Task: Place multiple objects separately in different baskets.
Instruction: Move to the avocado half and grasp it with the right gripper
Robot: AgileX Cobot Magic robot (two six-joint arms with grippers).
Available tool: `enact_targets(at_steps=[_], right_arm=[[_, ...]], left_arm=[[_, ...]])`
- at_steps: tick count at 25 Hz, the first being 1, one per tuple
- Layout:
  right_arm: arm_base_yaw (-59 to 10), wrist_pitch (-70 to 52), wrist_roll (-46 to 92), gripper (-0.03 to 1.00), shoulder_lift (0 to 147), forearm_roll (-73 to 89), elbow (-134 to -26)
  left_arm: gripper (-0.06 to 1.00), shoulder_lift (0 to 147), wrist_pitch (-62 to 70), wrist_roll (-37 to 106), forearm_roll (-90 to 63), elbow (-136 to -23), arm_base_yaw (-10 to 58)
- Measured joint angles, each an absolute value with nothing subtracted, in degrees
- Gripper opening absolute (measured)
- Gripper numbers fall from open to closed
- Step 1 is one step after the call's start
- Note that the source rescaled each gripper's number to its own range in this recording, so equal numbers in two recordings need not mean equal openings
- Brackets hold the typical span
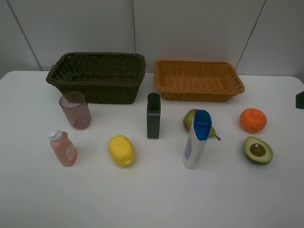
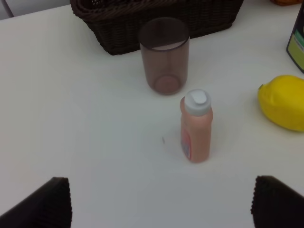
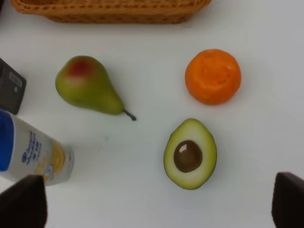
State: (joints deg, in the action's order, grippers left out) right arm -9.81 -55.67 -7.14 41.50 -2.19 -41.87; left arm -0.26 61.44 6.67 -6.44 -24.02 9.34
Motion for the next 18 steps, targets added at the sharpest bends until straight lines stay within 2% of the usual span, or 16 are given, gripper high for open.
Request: enact_targets(at_steps=[18], right_arm=[[-9.65,-47.29,-8.32,1.00,70.47,-4.71,-42.26]], left_arm=[[1.00,-0.26,61.44,6.67,-6.44,-24.02,9.34]])
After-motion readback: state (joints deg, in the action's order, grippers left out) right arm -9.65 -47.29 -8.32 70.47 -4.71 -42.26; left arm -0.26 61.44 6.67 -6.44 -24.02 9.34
